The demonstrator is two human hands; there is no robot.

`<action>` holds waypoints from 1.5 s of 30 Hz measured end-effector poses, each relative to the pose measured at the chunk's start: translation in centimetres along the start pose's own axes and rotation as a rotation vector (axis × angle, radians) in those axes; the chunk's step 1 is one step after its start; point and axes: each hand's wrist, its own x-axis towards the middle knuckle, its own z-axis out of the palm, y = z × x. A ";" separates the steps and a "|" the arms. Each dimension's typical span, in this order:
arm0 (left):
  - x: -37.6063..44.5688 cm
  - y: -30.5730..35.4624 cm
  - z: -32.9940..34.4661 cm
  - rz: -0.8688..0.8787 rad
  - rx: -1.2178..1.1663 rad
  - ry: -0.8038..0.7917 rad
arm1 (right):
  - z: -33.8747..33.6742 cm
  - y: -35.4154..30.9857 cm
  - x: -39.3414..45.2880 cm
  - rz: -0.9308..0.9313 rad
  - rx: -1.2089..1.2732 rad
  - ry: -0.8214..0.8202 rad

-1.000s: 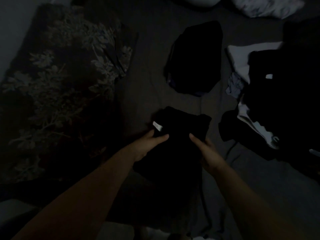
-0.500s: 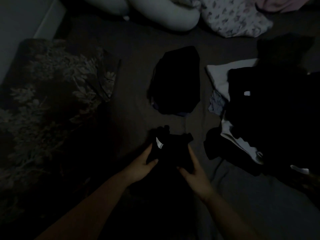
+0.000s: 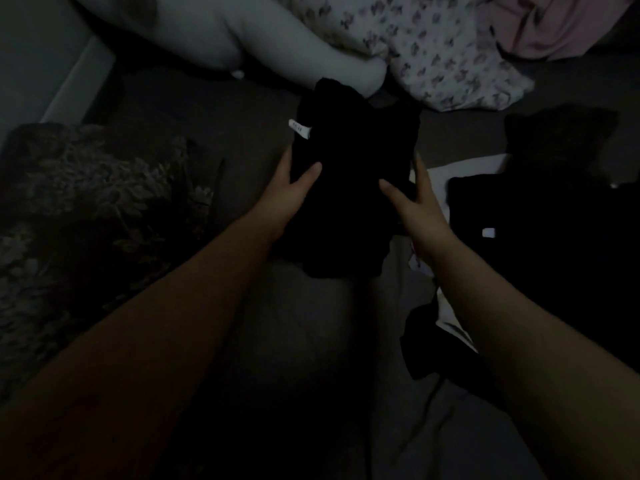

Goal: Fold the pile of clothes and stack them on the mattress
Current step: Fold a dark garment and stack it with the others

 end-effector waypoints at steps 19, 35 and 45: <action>-0.8 -6.3 5.1 0.484 1.183 0.002 | 0.3 7.5 -0.6 0.131 -0.267 0.147; -10.1 -8.1 17.6 0.151 0.950 -0.297 | -24.5 14.1 -17.4 0.524 -0.808 0.223; -18.1 -10.0 20.9 0.026 0.832 -0.404 | -21.3 12.8 -21.0 0.290 -0.847 0.496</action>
